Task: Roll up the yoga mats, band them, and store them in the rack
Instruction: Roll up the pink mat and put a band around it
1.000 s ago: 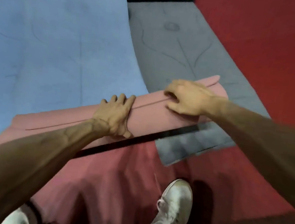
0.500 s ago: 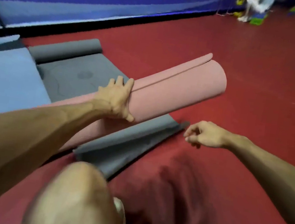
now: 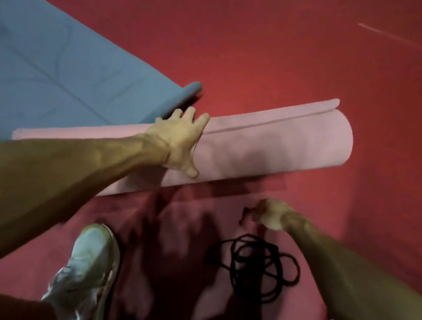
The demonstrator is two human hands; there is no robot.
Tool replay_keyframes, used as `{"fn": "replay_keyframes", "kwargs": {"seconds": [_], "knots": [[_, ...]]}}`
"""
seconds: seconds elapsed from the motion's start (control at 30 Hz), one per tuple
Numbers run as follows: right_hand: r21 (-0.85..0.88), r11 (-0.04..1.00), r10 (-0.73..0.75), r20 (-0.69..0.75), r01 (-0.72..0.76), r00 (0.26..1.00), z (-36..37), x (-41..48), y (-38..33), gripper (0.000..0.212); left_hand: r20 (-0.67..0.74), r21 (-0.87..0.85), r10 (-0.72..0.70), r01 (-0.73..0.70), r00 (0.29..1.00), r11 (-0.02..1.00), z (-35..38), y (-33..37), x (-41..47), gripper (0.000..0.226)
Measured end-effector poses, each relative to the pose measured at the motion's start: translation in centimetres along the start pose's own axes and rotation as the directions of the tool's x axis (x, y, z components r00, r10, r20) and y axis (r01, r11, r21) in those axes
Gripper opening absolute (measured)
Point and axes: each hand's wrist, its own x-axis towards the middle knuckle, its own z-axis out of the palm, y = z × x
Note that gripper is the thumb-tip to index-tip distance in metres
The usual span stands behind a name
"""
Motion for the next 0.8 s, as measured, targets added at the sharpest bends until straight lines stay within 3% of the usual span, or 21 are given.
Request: {"fn": "replay_keyframes", "kwargs": {"seconds": [0.13, 0.27, 0.3, 0.4, 0.47, 0.53, 0.6, 0.67, 0.8], "knots": [[0.083, 0.991, 0.103, 0.046, -0.107, 0.994, 5.4, 0.9, 2.5, 0.046, 0.020, -0.045, 0.005, -0.004, 1.000, 0.999, 2.8, 1.7, 0.0, 0.114], [0.065, 0.992, 0.106, 0.053, -0.109, 0.993, 8.3, 2.1, 3.3, 0.073, 0.031, -0.090, -0.001, 0.004, 1.000, 0.996, 4.6, 2.6, 0.1, 0.116], [0.044, 0.992, 0.121, 0.026, -0.122, 0.992, 8.6, 2.1, 3.3, 0.073, 0.032, -0.092, 0.001, 0.002, 0.999, 0.996, 4.9, 2.8, 0.1, 0.116], [-0.101, 0.989, 0.102, -0.082, -0.110, 0.991, 9.0, 1.9, 3.4, 0.043, 0.036, -0.082, 0.007, -0.004, 0.999, 0.997, 5.1, 3.2, 0.1, 0.117], [-0.101, 0.990, 0.085, -0.114, -0.097, 0.990, 8.7, 1.3, 3.2, 0.034, 0.038, -0.071, 0.010, -0.007, 0.999, 0.997, 5.0, 3.2, -0.1, 0.117], [0.056, 0.994, 0.099, -0.069, -0.095, 0.993, 7.7, 0.6, 2.9, 0.022, 0.032, -0.052, 0.005, -0.003, 0.999, 0.999, 4.7, 3.0, -0.4, 0.117], [0.321, 0.945, 0.054, 0.052, -0.068, 0.997, 6.0, -0.3, 2.5, 0.005, 0.014, -0.047, -0.006, 0.006, 1.000, 0.999, 4.2, 2.4, -1.0, 0.119], [0.504, 0.860, 0.002, 0.145, -0.075, 0.989, 3.9, -1.5, 1.8, 0.017, -0.006, -0.070, -0.011, 0.011, 1.000, 0.998, 3.3, 1.6, -1.7, 0.127], [0.690, 0.721, -0.048, 0.136, -0.060, 0.990, -0.7, -4.0, 0.4, 0.028, -0.038, -0.157, -0.026, 0.019, 0.999, 0.987, 0.4, -1.0, -3.4, 0.141]]}}
